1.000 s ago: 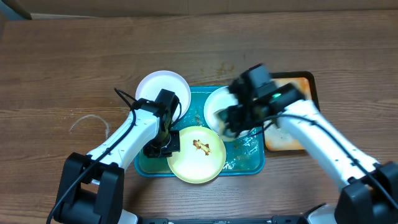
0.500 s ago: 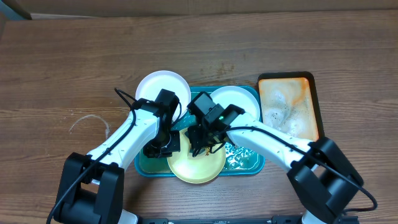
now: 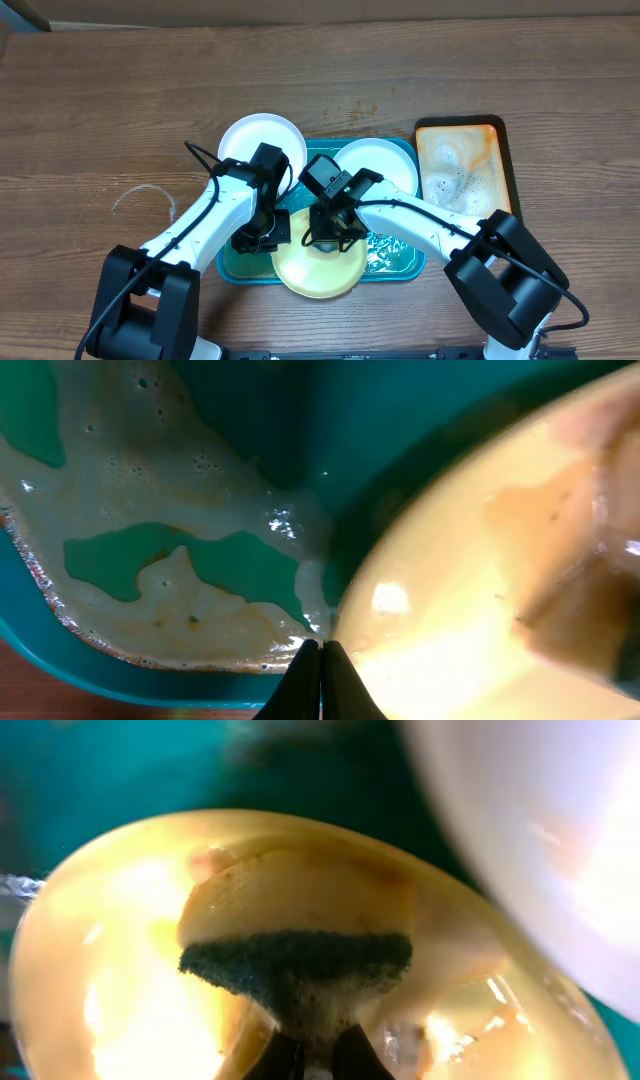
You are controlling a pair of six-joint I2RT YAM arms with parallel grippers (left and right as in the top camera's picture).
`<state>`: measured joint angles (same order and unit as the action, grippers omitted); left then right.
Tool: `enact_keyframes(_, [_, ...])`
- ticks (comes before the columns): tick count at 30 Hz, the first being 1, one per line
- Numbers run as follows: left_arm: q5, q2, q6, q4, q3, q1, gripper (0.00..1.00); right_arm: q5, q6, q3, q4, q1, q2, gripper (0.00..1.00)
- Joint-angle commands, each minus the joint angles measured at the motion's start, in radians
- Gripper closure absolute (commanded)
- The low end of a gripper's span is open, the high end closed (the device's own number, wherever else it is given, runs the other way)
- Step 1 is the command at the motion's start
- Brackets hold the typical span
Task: Clean dirty plates on tray and stack at the side
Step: 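Scrub the yellow plate with the sponge while the left gripper holds it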
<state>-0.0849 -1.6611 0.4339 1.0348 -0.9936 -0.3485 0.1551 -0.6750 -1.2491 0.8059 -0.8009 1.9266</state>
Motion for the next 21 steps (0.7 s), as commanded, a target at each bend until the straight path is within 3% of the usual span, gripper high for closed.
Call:
enact_keyframes(1, [0.007,-0.008,-0.007,0.001,0.006,-0.006,0.96,-0.140,-0.035,0.019,0.088,0.029,0.028,0.96])
enact_keyframes(9, [0.003,-0.008,0.004,-0.003,0.006,-0.006,0.96,-0.180,0.035,0.019,0.170,0.040,0.028,0.96])
enact_keyframes(11, [-0.042,-0.008,0.010,-0.010,0.006,-0.006,0.85,-0.180,0.035,0.019,0.169,0.040,0.028,0.96])
enact_keyframes(16, [-0.192,-0.008,0.008,-0.040,0.013,-0.010,0.68,-0.180,0.035,0.019,0.159,0.039,0.028,0.96])
enact_keyframes(21, [-0.234,-0.008,0.008,-0.079,0.031,-0.040,0.64,-0.180,0.036,0.019,0.159,0.039,0.028,0.96])
